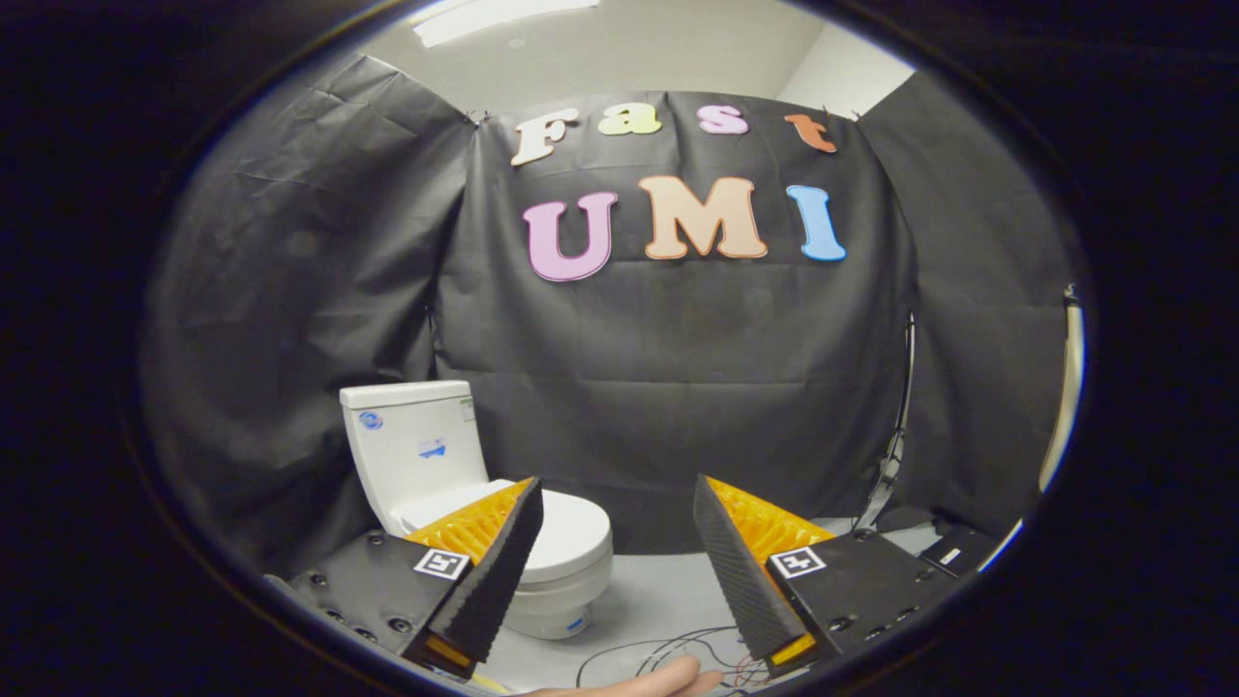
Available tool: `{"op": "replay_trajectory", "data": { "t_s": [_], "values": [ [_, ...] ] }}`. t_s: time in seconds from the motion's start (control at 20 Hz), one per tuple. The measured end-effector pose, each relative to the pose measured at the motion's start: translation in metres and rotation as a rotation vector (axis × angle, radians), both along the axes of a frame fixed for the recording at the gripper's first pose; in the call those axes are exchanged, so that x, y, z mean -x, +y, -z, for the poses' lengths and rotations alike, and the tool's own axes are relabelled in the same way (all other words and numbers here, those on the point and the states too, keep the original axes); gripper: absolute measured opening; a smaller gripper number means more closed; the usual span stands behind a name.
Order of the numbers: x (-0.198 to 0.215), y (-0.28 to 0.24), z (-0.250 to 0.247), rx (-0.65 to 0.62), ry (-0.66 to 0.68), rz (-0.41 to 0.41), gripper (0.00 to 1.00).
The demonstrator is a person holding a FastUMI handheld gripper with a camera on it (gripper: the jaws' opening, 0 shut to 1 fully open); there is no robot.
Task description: Open the toilet lid.
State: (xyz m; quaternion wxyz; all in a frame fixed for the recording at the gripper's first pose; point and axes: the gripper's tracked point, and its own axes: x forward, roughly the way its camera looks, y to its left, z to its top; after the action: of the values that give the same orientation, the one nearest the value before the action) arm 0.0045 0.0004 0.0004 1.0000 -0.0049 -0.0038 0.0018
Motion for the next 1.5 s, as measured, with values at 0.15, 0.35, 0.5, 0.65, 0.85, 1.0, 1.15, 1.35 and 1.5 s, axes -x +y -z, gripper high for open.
{"op": "replay_trajectory", "data": {
  "t_s": [0.15, 0.35, 0.5, 0.65, 0.85, 1.0, 1.15, 1.35, 1.5],
  "values": [
    [-0.025, 0.005, 0.006, 0.027, 0.029, -0.005, 0.97],
    [-0.048, 0.012, 0.022, 0.071, 0.106, -0.021, 0.97],
    [-0.064, 0.025, 0.02, 0.116, 0.094, -0.055, 0.97],
    [-0.074, 0.037, 0.019, 0.095, 0.045, -0.076, 0.97],
    [-0.083, 0.043, 0.044, 0.005, 0.048, -0.059, 0.98],
    [-0.086, 0.048, 0.058, -0.058, 0.043, -0.039, 0.98],
    [-0.093, 0.063, 0.07, -0.137, 0.039, -0.045, 0.97],
    [-0.106, 0.083, 0.103, -0.228, 0.079, -0.041, 0.97],
    [-0.108, 0.088, 0.142, -0.468, 0.163, 0.023, 0.98]
  ]
}}
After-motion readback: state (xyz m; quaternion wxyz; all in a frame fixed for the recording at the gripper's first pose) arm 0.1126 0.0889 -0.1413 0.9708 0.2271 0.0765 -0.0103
